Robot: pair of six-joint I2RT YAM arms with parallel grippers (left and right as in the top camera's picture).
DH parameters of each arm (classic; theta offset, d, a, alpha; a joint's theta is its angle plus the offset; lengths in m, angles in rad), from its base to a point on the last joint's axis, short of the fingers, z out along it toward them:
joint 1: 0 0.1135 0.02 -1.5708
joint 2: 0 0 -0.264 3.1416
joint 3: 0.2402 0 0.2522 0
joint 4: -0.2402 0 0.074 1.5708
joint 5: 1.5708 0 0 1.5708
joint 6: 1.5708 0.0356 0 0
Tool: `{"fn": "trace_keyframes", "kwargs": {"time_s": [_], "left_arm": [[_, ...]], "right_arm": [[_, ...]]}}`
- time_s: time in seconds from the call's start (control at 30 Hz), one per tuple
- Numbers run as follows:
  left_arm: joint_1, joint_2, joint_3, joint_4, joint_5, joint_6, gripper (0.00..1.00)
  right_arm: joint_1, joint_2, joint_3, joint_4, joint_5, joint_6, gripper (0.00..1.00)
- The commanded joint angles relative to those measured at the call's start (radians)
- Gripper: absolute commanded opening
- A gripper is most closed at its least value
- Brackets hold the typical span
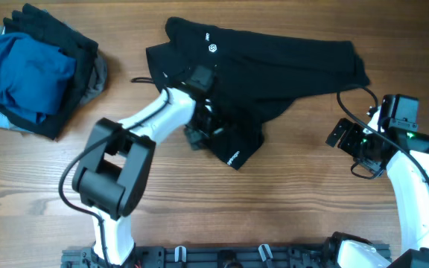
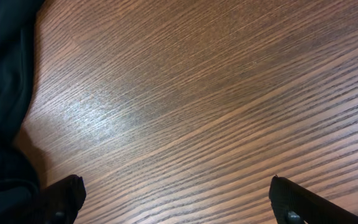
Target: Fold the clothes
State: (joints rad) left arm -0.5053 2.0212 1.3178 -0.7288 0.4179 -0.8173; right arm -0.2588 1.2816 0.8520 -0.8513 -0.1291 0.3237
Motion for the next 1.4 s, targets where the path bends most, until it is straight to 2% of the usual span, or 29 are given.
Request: {"fn": "trace_keyframes", "kwargs": {"time_s": [0.0, 0.07, 0.17, 0.2, 0.3, 0.37, 0.47, 0.53, 0.57, 0.67, 0.87, 1.0, 1.07, 1.13, 1.33, 1.37], "left_arm": [[-0.057, 0.053, -0.063, 0.066, -0.035, -0.09, 0.71], [-0.056, 0.053, -0.063, 0.072, -0.116, -0.089, 0.55], [-0.03, 0.053, -0.063, 0.053, -0.21, -0.088, 0.07], [-0.011, 0.053, -0.063, 0.035, -0.211, -0.088, 0.04], [0.05, 0.051, -0.063, -0.04, -0.211, -0.08, 0.04], [0.165, 0.032, -0.063, -0.172, -0.213, 0.014, 0.04], [0.269, 0.003, -0.063, -0.279, -0.282, 0.06, 0.04], [0.383, -0.039, -0.063, -0.344, -0.395, 0.059, 0.04], [0.434, -0.06, -0.063, -0.352, -0.404, 0.063, 0.04], [0.513, -0.077, -0.063, -0.353, -0.353, 0.074, 0.04], [0.494, -0.076, -0.063, -0.345, -0.341, 0.081, 0.04], [0.444, -0.076, -0.063, -0.321, -0.341, 0.081, 0.04], [0.427, -0.076, -0.063, -0.315, -0.341, 0.081, 0.04], [0.419, -0.076, -0.063, -0.315, -0.341, 0.081, 0.04], [0.417, -0.076, -0.063, -0.315, -0.341, 0.081, 0.04], [0.417, -0.076, -0.063, -0.314, -0.341, 0.081, 0.04]], "right_arm": [[-0.003, -0.016, 0.014, 0.002, 0.013, -0.008, 1.0], [-0.003, -0.016, 0.014, 0.002, 0.013, -0.008, 1.0], [-0.003, -0.016, 0.014, 0.004, 0.013, -0.008, 1.0], [-0.003, -0.016, 0.014, 0.005, 0.013, -0.008, 1.0], [-0.003, -0.014, 0.014, 0.023, 0.013, -0.008, 1.0], [-0.003, -0.002, 0.011, 0.073, 0.005, -0.01, 1.0], [-0.003, 0.028, 0.01, 0.101, -0.037, -0.011, 0.99], [-0.002, 0.082, 0.01, 0.117, -0.066, -0.01, 0.93], [-0.002, 0.114, 0.01, 0.128, -0.091, -0.015, 0.86], [-0.002, 0.192, 0.01, 0.163, -0.183, -0.063, 0.84], [0.006, 0.318, 0.01, 0.282, -0.311, -0.105, 0.8], [0.072, 0.388, 0.01, 0.338, -0.358, -0.13, 0.8], [0.098, 0.397, 0.01, 0.38, -0.357, -0.13, 0.74], [0.108, 0.396, 0.01, 0.4, -0.349, -0.108, 0.64], [0.108, 0.384, 0.012, 0.381, -0.292, -0.054, 0.65], [0.108, 0.374, 0.012, 0.373, -0.292, -0.043, 0.7]]}}
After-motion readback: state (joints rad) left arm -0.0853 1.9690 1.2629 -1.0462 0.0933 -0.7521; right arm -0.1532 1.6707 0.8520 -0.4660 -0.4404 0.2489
